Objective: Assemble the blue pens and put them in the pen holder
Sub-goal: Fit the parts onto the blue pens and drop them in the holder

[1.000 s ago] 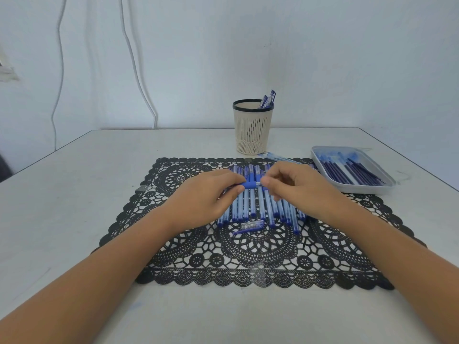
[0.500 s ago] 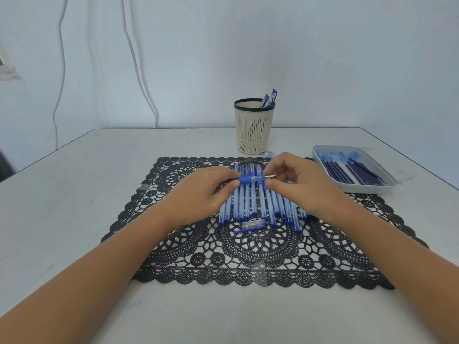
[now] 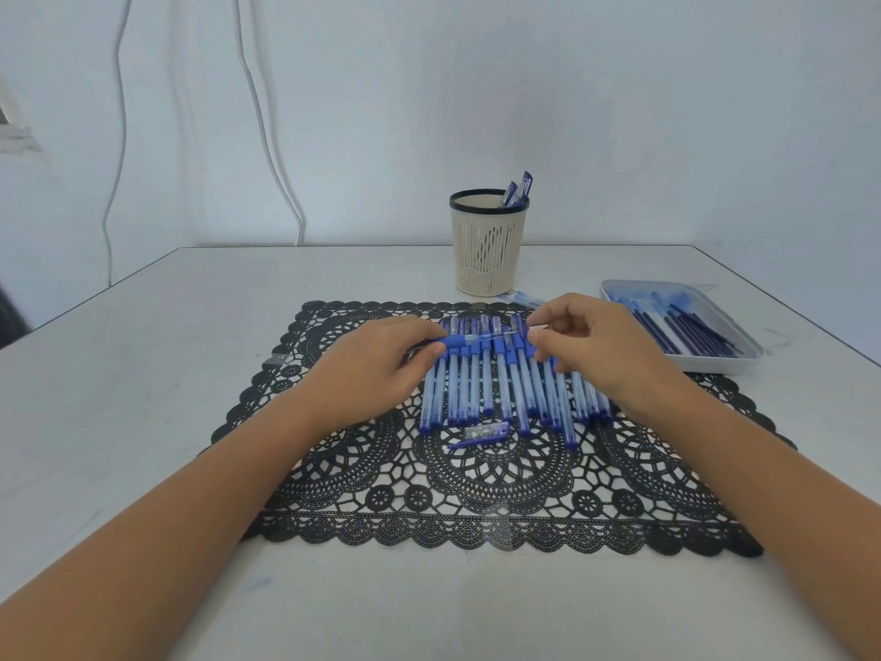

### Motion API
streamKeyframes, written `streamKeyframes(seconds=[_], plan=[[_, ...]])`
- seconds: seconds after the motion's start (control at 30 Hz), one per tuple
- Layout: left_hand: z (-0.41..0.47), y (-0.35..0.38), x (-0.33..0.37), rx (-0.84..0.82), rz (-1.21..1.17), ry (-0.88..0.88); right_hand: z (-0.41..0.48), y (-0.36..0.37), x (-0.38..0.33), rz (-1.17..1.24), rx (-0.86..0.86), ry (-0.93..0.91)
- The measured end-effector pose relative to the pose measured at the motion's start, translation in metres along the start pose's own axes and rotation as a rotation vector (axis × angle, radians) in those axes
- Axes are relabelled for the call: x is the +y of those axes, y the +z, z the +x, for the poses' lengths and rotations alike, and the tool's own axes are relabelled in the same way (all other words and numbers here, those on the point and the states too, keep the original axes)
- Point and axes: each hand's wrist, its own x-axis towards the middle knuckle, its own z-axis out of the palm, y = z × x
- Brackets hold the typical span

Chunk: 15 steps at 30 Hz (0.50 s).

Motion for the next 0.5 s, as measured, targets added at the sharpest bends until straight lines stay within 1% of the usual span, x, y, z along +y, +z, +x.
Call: streamKeyframes(seconds=[0.07, 0.13, 0.2, 0.3, 0.5], plan=[[0.0, 0.0, -0.002, 0.014, 0.013, -0.032, -0.002, -0.001, -0.002, -0.068, -0.11, -0.016], [0.001, 0.002, -0.004, 0.029, 0.025, -0.055, -0.006, 0.002, -0.006, -0.202, -0.258, -0.054], [0.001, 0.003, -0.004, 0.03, 0.039, -0.056, -0.011, 0.009, -0.009, -0.333, -0.359, -0.103], [0.001, 0.005, -0.002, 0.029, 0.044, -0.043, -0.015, 0.015, -0.011, -0.467, -0.408, -0.17], [0.0, 0.005, 0.0, 0.008, 0.039, -0.038, -0.017, 0.02, -0.012, -0.577, -0.452, -0.262]])
